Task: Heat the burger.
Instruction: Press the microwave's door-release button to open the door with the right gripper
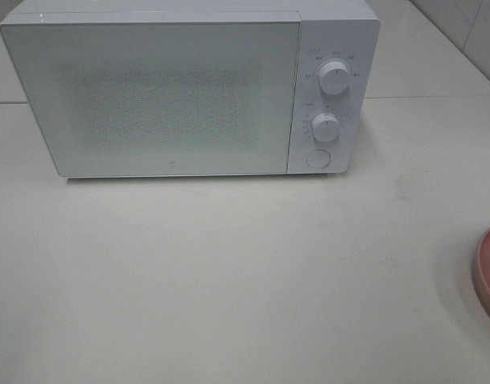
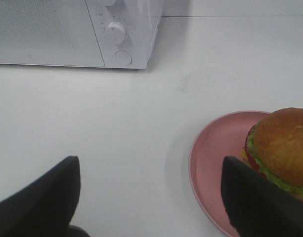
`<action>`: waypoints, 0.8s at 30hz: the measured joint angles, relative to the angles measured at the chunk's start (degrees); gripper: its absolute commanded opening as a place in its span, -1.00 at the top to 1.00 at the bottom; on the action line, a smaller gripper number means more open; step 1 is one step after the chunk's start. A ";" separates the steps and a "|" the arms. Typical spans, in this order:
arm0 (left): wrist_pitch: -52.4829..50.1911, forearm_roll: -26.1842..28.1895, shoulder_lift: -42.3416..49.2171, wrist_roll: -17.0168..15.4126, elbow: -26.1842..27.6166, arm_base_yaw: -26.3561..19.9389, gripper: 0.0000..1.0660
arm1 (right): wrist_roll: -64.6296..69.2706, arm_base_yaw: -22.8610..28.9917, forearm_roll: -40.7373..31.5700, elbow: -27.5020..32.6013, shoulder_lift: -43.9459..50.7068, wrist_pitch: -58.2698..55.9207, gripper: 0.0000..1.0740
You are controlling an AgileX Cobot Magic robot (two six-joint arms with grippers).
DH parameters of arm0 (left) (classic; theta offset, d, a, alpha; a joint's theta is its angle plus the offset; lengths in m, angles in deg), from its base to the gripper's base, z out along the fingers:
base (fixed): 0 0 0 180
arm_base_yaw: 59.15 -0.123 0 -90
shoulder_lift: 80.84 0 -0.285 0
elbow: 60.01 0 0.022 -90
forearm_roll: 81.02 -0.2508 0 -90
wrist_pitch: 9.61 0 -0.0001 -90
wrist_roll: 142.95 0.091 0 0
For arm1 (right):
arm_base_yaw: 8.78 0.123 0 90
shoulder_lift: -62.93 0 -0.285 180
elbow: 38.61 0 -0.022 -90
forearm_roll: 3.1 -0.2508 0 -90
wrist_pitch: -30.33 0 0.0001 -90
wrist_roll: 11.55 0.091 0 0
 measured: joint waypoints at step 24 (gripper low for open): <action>0.00 0.00 0.00 0.00 0.00 0.00 -0.84 | 0.00 0.00 0.00 -1.78 -5.73 6.76 -0.40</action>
